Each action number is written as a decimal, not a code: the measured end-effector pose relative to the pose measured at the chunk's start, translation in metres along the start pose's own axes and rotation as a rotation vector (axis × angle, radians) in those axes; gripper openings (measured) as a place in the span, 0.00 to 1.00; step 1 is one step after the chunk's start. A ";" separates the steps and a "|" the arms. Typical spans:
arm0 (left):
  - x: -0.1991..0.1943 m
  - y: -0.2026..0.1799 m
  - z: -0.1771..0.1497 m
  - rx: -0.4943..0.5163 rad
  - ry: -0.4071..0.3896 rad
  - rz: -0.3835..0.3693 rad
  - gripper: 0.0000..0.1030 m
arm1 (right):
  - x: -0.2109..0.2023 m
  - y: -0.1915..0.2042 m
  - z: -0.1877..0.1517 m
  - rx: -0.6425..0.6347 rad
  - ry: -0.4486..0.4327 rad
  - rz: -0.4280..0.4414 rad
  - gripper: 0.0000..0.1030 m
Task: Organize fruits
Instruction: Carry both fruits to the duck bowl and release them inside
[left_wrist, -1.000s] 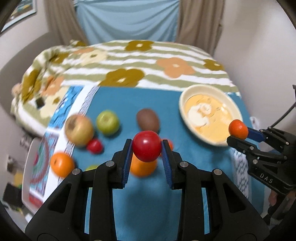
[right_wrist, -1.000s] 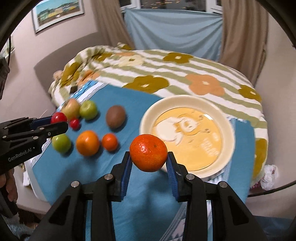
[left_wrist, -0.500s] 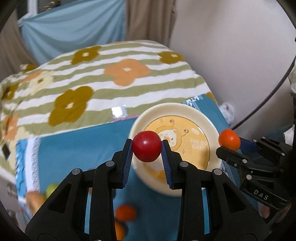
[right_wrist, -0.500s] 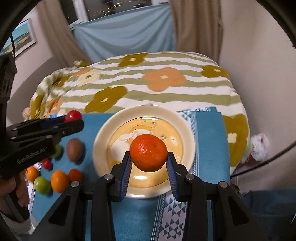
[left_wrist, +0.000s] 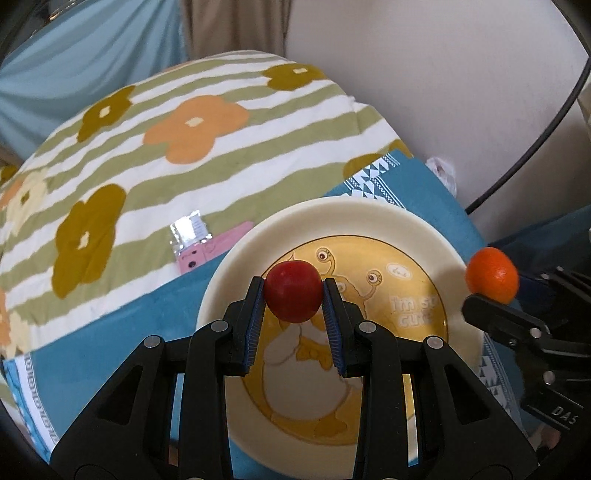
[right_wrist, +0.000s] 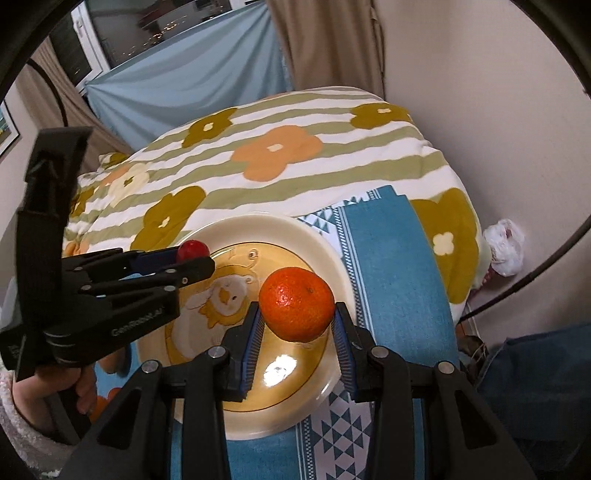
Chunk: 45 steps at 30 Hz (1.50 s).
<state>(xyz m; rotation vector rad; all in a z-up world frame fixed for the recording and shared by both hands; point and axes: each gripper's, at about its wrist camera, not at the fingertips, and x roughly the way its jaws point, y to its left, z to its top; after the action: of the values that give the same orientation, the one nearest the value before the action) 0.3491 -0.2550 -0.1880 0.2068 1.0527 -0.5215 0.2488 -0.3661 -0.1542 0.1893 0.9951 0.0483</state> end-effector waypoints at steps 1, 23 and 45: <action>0.003 -0.001 0.002 0.006 0.005 -0.004 0.35 | 0.000 -0.001 0.000 0.002 0.000 -0.002 0.34; -0.053 0.027 -0.009 -0.031 -0.041 0.054 1.00 | -0.001 0.004 0.007 -0.111 0.009 0.033 0.34; -0.049 0.063 -0.040 -0.075 0.043 0.107 1.00 | 0.056 0.035 0.025 -0.307 0.013 0.131 0.81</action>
<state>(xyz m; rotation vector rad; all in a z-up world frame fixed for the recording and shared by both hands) 0.3308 -0.1699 -0.1701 0.2080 1.0948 -0.3821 0.3022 -0.3282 -0.1811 -0.0279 0.9747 0.3207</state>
